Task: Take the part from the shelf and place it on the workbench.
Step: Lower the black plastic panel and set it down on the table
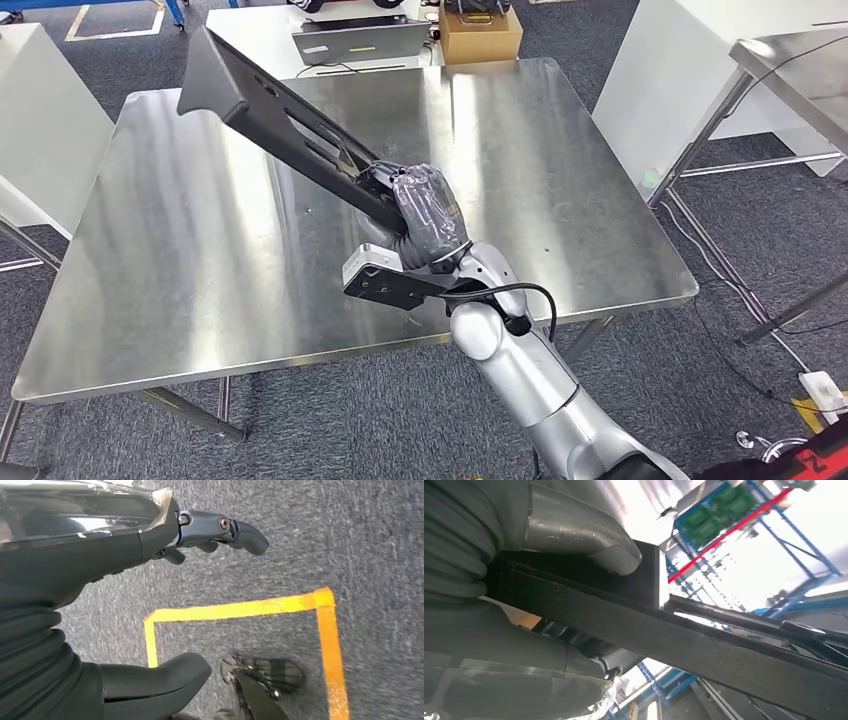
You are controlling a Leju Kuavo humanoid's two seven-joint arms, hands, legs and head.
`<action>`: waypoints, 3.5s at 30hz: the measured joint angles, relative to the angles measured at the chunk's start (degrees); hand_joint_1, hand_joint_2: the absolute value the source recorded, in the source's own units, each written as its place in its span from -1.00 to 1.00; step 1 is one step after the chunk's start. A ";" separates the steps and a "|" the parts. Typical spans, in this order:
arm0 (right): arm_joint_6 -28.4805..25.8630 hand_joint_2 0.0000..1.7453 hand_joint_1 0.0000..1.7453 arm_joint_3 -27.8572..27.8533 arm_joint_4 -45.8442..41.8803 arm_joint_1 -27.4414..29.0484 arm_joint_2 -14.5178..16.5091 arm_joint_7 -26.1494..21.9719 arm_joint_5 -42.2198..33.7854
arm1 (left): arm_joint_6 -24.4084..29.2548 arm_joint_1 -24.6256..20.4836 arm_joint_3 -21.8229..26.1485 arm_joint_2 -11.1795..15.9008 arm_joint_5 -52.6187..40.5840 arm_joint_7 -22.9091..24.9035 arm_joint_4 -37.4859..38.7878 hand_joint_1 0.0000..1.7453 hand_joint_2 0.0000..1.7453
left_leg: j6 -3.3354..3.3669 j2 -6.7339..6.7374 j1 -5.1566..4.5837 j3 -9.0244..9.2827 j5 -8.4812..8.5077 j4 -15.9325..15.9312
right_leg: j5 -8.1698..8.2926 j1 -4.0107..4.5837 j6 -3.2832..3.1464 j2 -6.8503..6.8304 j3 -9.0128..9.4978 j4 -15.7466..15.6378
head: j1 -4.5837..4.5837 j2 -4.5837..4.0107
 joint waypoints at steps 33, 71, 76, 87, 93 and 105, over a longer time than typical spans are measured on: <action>-16.97 1.00 1.00 7.76 55.00 -20.44 2.37 0.31 40.16 | -0.98 -2.70 -0.82 -1.37 -6.92 1.96 0.00 -1.00 1.00 | -1.66 0.40 -0.32 -5.88 4.36 0.95 | 7.13 0.11 -1.01 -0.62 9.76 -15.27 | -0.07 0.00; -0.22 -1.00 -1.00 -4.95 52.45 -20.60 11.61 -12.14 0.41 | 0.66 -0.75 -1.55 -0.42 -7.69 1.76 0.00 -1.00 -1.00 | -1.50 0.55 -0.07 -5.81 4.40 0.94 | 7.20 -0.05 -0.58 -0.61 9.71 -15.29 | -0.09 0.00; 29.25 -1.00 -1.00 -7.33 22.44 -7.12 12.58 -11.28 -44.25 | 0.85 0.05 0.16 -0.32 -7.08 -0.78 0.00 -1.00 -1.00 | -1.57 0.47 -0.06 -5.79 4.30 0.93 | 7.03 -0.07 -0.49 -0.63 9.55 -15.32 | -0.09 0.00; 38.52 -1.00 -1.00 -6.23 -1.09 7.29 8.59 -11.58 -61.13 | 2.46 0.45 2.01 -0.23 -6.09 -5.54 0.00 -1.00 -1.00 | -1.54 0.52 -0.09 -5.57 4.11 0.93 | 6.91 -0.09 -0.49 -0.62 9.44 -15.35 | -0.09 0.00; 40.99 -1.00 -1.00 -9.94 -9.28 16.58 4.77 -15.39 -61.70 | 3.09 0.57 3.06 -1.01 -5.81 -8.28 0.00 -1.00 -1.00 | -1.47 0.54 -0.15 -5.58 4.06 0.94 | 6.92 -0.09 -0.46 -0.60 9.78 -15.35 | -0.09 0.00; 39.15 -1.00 -1.00 -19.57 -17.75 25.65 0.78 -20.51 -59.61 | 3.11 0.61 4.13 -1.01 -5.84 -8.85 0.00 -1.00 -1.00 | 0.48 0.77 0.29 -4.35 4.31 -0.17 | -0.05 -0.42 -0.44 -0.57 5.11 -3.17 | 0.09 0.00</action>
